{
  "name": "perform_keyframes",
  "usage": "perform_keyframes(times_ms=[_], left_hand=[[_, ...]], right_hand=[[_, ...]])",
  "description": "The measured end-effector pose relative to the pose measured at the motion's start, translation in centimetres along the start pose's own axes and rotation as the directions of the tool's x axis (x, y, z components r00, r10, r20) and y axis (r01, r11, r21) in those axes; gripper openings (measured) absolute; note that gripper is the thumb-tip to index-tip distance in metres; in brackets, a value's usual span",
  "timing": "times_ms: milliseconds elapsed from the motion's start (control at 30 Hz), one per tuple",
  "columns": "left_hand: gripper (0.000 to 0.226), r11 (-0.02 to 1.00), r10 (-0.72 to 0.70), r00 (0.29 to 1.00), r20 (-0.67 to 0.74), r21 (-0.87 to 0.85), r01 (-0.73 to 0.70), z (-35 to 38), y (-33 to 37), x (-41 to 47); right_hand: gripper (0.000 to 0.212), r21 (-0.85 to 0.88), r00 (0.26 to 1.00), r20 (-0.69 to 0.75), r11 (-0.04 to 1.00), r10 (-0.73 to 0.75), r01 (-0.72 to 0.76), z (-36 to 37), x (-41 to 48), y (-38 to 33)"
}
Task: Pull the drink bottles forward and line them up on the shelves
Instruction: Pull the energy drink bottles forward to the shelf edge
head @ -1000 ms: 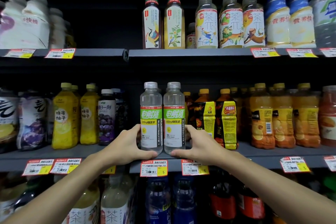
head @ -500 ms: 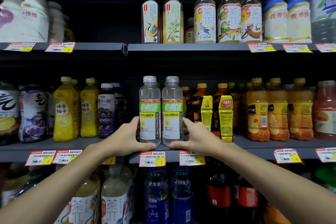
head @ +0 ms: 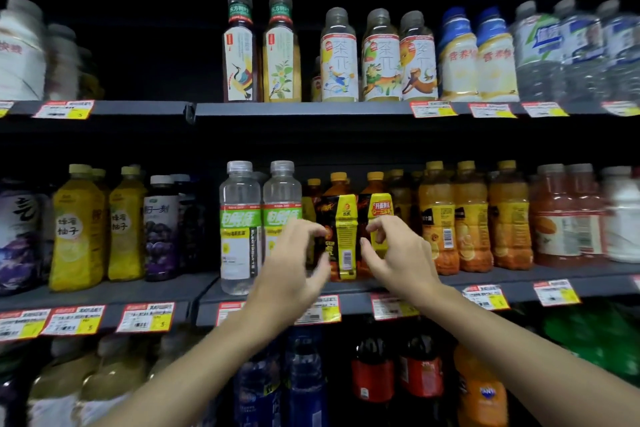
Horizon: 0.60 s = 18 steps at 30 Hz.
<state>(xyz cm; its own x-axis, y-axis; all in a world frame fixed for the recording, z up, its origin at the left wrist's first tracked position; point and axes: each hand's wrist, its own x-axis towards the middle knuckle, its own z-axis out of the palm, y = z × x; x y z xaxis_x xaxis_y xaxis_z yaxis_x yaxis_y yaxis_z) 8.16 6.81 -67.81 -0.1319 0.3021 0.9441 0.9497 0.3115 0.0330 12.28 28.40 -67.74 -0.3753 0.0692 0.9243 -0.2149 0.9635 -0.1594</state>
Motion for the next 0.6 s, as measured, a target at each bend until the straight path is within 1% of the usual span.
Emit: perform_keyframes(times_ms=[33,100,167,233,300,367,400,433,467,500,533,600], left_hand=[[0.036,0.999,-0.042,0.998,0.057,-0.009,0.043,1.8,0.7,0.0],[0.051,0.984,-0.177,0.979,0.103,0.014,0.177,4.7,1.4,0.2],[0.069,0.950,-0.312,0.945,0.098,0.052,0.309,6.8,1.8,0.5],[0.084,0.912,-0.406,0.912,0.065,0.092,0.399,8.0,2.2,0.7],[0.096,0.869,-0.481,0.876,0.026,0.146,0.473,8.6,2.4,0.8],[0.105,0.811,-0.580,0.811,0.071,0.140,0.568,8.8,2.1,1.3],[0.108,0.770,-0.638,0.759,0.130,0.119,0.627,8.7,2.0,1.6],[0.110,0.727,-0.685,0.704,0.190,0.104,0.679,8.5,1.9,2.1],[0.109,0.693,-0.713,0.661,0.234,0.100,0.714,8.4,1.8,2.5],[0.105,0.674,-0.729,0.636,0.252,0.103,0.731,8.3,1.8,2.9],[0.100,0.667,-0.736,0.629,0.251,0.106,0.738,8.1,1.9,3.1],[0.092,0.675,-0.730,0.641,0.237,0.101,0.731,7.7,2.2,3.1]], right_hand=[[0.024,-0.017,1.000,-0.001,0.999,0.032,-0.032,-0.2,-0.1,0.7],[0.037,-0.048,0.993,0.014,0.993,0.113,-0.112,-0.3,0.0,2.1],[0.052,-0.040,0.975,0.037,0.975,0.218,-0.217,-0.1,0.1,3.2],[0.068,-0.002,0.945,0.062,0.947,0.322,-0.322,0.3,0.2,3.9],[0.086,0.009,0.917,0.116,0.923,0.381,-0.385,0.9,0.4,4.5],[0.102,0.004,0.898,0.192,0.915,0.396,-0.404,1.3,0.6,4.9],[0.106,0.006,0.889,0.230,0.913,0.396,-0.408,1.4,0.7,5.0],[0.106,0.008,0.883,0.260,0.913,0.392,-0.407,1.5,0.8,5.1],[0.101,0.009,0.881,0.279,0.916,0.382,-0.400,1.5,0.8,5.2],[0.093,0.013,0.882,0.288,0.920,0.372,-0.392,1.5,0.8,5.2],[0.086,0.025,0.882,0.297,0.920,0.366,-0.390,1.4,0.9,5.2],[0.077,0.076,0.872,0.323,0.908,0.368,-0.412,1.2,1.0,5.2]])
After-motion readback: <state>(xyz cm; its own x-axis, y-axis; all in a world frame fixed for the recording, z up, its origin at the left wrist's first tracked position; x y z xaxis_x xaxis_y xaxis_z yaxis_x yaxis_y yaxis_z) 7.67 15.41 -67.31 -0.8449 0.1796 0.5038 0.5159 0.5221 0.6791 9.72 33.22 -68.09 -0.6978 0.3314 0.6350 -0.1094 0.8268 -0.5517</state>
